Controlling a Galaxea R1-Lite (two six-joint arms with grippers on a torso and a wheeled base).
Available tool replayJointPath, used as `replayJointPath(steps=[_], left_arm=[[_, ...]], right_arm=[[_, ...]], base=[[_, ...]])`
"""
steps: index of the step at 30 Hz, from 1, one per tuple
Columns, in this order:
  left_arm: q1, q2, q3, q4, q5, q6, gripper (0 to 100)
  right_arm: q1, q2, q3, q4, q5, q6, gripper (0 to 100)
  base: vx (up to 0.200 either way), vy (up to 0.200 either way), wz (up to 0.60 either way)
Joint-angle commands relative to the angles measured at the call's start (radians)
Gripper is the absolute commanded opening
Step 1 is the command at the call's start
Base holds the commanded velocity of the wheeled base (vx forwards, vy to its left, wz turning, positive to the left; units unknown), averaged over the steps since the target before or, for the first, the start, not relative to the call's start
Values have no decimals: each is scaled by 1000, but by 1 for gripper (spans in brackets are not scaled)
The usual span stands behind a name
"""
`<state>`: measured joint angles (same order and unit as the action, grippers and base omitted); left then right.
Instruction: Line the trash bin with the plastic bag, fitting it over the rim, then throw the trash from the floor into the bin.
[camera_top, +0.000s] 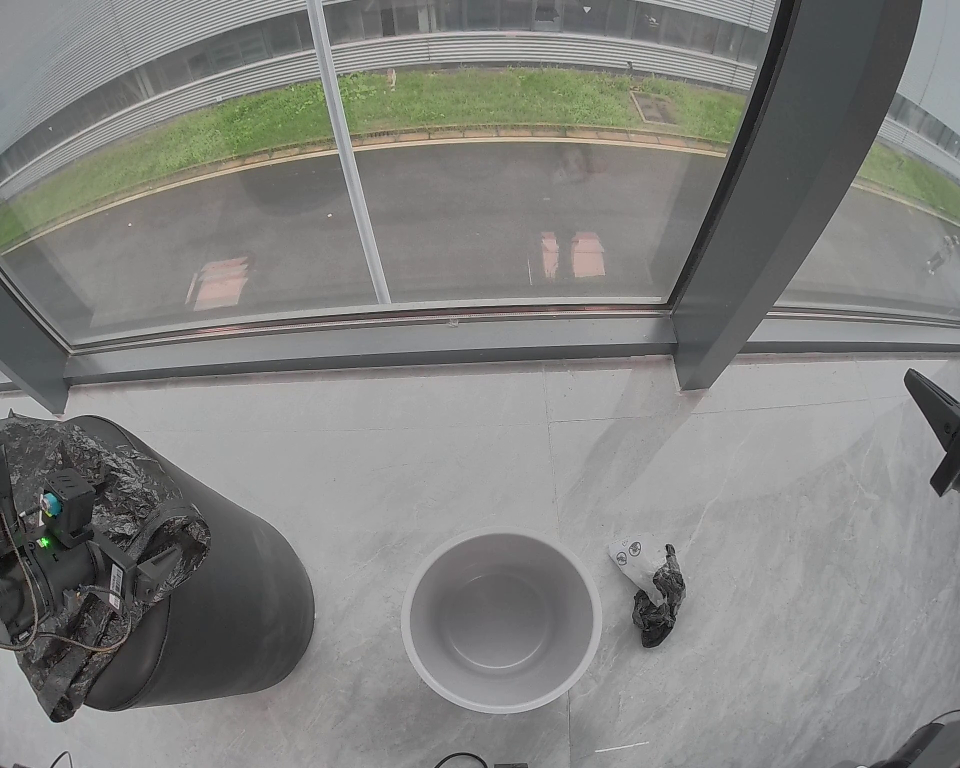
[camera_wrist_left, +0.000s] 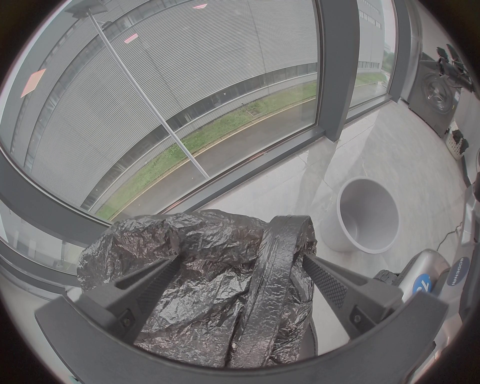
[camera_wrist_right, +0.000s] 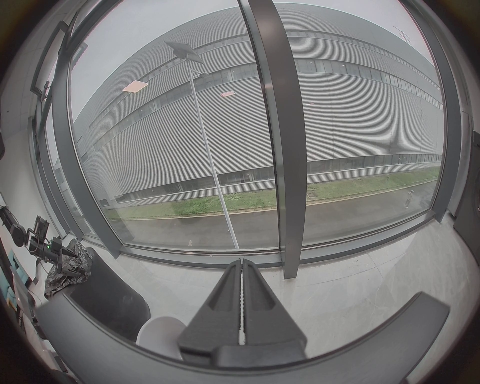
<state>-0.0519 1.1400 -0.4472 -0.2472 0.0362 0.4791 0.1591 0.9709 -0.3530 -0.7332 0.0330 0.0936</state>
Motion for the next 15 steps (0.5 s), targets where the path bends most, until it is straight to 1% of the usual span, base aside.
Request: replayJointPath(steps=[1, 5, 9, 15], left_arm=[[1, 40, 1, -6, 10, -1, 100], [1, 69, 1, -53, 16, -1, 100], [1, 90, 2, -96, 54, 1, 100], [1, 109, 4, -116, 57, 3, 100]], right_arm=[[0, 0, 0, 0, 1, 1, 0], [0, 0, 0, 0, 1, 1, 0], [2, -1, 0, -2, 1, 1, 0], [2, -3, 2, -2, 1, 3, 0]], base=[[0, 0, 0], [0, 0, 0], [0, 0, 0], [0, 0, 0]])
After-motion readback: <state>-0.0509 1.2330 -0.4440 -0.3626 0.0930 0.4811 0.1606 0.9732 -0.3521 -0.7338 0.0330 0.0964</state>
